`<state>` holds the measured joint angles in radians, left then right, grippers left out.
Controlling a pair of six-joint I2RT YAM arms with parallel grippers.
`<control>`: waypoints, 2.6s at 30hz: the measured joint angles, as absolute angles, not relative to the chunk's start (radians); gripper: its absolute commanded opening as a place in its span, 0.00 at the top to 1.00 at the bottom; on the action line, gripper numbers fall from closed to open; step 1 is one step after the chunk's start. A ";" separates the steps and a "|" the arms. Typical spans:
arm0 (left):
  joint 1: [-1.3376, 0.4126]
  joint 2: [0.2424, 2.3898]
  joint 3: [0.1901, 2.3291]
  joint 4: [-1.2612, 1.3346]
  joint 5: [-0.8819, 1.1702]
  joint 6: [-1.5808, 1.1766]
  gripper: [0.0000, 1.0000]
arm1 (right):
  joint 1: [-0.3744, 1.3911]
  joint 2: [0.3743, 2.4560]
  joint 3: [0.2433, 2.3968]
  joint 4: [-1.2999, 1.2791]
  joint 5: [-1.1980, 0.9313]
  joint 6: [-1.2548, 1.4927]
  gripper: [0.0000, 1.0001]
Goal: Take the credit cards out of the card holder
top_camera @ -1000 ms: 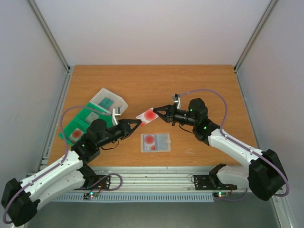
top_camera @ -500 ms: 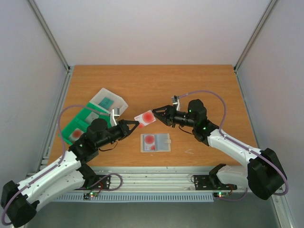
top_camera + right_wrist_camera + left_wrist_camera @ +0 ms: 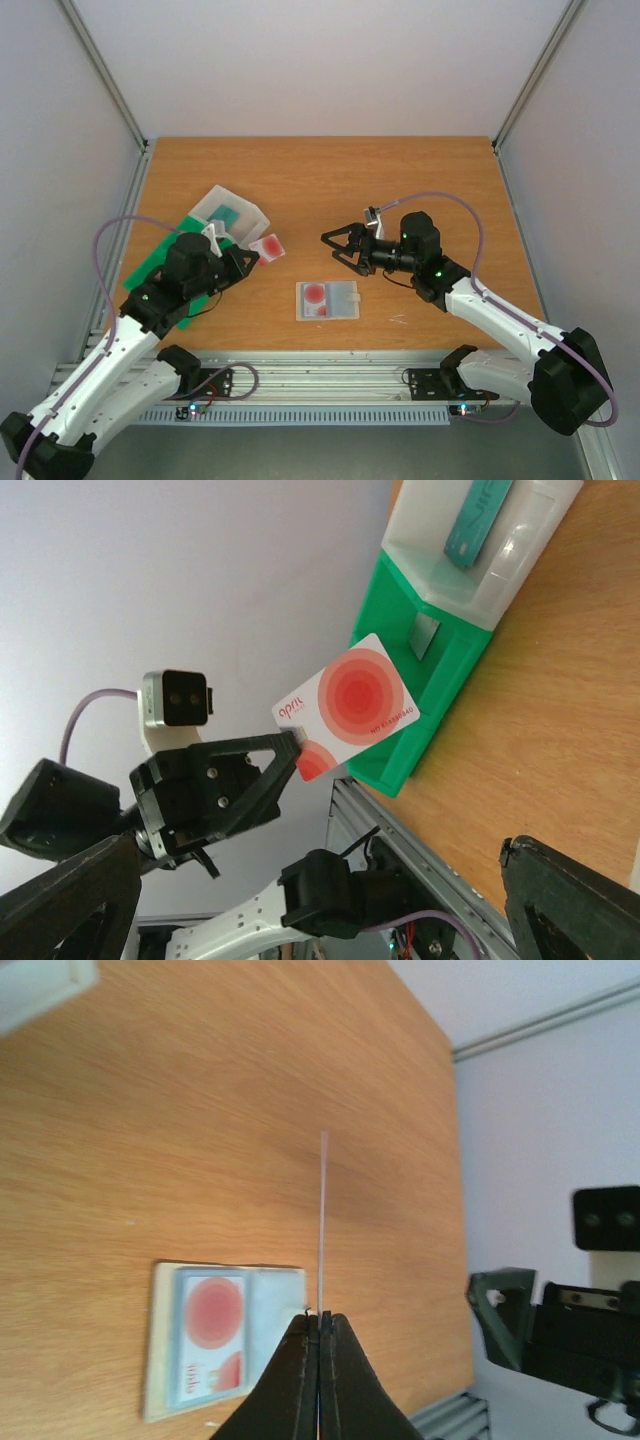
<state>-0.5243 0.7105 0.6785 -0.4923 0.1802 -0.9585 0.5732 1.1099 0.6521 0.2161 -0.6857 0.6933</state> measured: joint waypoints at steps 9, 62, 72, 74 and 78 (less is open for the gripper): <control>-0.298 0.786 0.772 -0.721 0.313 -0.853 1.00 | 0.573 1.120 0.652 0.178 -0.706 0.669 0.02; 0.449 0.974 0.965 -1.145 0.210 -0.492 1.00 | 0.379 1.322 0.569 0.572 -0.943 0.867 0.01; 0.452 1.165 0.929 -1.042 0.258 -0.457 1.00 | 0.377 1.313 0.569 0.563 -0.945 0.866 0.02; 0.454 1.183 0.928 -1.028 0.256 -0.448 1.00 | 0.376 1.313 0.569 0.558 -0.947 0.865 0.02; 0.457 1.213 0.928 -1.008 0.239 -0.424 1.00 | 0.374 1.308 0.569 0.553 -0.949 0.863 0.02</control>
